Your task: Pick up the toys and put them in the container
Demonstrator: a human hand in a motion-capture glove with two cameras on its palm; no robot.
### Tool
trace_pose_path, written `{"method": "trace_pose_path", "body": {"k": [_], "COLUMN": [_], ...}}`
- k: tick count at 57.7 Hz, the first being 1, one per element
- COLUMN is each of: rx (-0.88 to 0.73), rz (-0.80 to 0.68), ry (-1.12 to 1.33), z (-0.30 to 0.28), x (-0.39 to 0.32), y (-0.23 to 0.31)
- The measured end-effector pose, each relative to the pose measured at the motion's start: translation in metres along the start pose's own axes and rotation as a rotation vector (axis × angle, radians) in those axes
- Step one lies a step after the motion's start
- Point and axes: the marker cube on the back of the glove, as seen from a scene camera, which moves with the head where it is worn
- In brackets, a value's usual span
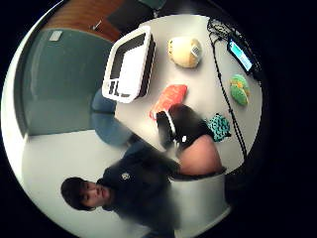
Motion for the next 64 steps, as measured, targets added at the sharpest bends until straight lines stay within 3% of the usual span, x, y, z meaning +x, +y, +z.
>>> {"method": "trace_pose_path", "body": {"k": [25,43,54,64], "rx": [-0.018,-0.074,-0.207,-0.390], "rz": [-0.051,-0.058,0.043,-0.038], "ry": [0.035,-0.003,0.066,0.176], "z": [-0.001,0.011,0.081,0.155], "x": [-0.015,-0.047,-0.040,-0.032], "y": [-0.027,-0.120,-0.197,-0.215]}}
